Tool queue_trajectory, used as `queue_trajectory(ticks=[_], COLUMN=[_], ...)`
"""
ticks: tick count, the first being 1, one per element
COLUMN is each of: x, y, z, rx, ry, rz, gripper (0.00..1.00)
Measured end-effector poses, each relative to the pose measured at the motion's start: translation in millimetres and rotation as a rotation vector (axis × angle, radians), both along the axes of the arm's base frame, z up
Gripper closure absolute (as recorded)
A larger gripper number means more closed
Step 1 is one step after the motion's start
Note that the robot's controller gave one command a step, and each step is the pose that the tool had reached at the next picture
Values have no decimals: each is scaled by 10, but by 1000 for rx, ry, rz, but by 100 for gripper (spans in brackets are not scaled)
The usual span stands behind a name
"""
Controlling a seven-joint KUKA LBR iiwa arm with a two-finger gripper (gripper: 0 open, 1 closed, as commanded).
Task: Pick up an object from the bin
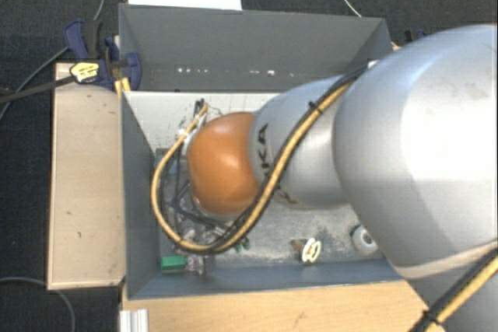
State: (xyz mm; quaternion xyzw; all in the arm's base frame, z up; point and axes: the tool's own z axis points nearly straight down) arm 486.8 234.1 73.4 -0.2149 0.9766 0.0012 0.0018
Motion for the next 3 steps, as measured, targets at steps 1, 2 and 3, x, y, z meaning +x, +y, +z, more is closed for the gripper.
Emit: queue_trajectory(ticks=[1, 2, 3], x=[-4, -3, -28], y=[-155, -180, -194], z=[-27, -28, 67], rx=[0, 0, 0], ry=[-7, -8, 3], rz=[795, 841, 835], gripper=[100, 100, 100])
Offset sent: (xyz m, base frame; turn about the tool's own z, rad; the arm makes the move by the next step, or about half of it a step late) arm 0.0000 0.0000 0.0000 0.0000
